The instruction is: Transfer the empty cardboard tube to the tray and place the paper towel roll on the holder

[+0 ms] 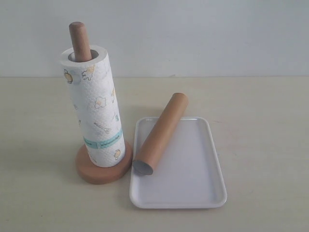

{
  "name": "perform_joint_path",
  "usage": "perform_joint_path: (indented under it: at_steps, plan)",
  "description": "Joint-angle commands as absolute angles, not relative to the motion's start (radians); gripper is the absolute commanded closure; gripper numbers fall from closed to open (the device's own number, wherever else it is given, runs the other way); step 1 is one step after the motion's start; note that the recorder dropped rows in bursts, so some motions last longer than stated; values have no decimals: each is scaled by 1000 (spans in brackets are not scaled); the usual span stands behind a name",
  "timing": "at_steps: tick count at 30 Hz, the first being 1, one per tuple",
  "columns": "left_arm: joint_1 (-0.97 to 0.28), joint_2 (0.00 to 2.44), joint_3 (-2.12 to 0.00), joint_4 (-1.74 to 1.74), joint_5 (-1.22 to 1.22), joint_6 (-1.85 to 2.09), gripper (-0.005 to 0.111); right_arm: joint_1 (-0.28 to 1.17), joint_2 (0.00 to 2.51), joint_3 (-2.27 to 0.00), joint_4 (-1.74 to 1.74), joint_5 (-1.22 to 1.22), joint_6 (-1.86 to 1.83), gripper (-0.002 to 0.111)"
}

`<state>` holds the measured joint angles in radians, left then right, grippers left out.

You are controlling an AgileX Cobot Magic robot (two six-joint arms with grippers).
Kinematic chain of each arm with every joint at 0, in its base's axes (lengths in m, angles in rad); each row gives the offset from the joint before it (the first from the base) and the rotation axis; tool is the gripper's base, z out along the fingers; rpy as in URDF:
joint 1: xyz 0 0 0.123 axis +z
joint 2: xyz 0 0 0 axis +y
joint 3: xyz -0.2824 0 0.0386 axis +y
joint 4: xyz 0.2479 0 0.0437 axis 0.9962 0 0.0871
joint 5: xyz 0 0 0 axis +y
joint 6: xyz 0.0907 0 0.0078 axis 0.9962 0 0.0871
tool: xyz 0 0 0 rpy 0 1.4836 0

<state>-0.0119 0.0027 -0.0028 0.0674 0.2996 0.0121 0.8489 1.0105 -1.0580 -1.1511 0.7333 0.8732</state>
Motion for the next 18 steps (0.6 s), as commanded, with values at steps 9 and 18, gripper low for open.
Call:
perform_joint_path:
  at_steps: [9, 18]
  plan:
    - [-10, 0, 0, 62, 299, 17, 103, 847, 700, -860, -1139, 913, 917, 107]
    - [-10, 0, 0, 62, 299, 17, 103, 847, 608, -860, -1137, 955, 917, 107]
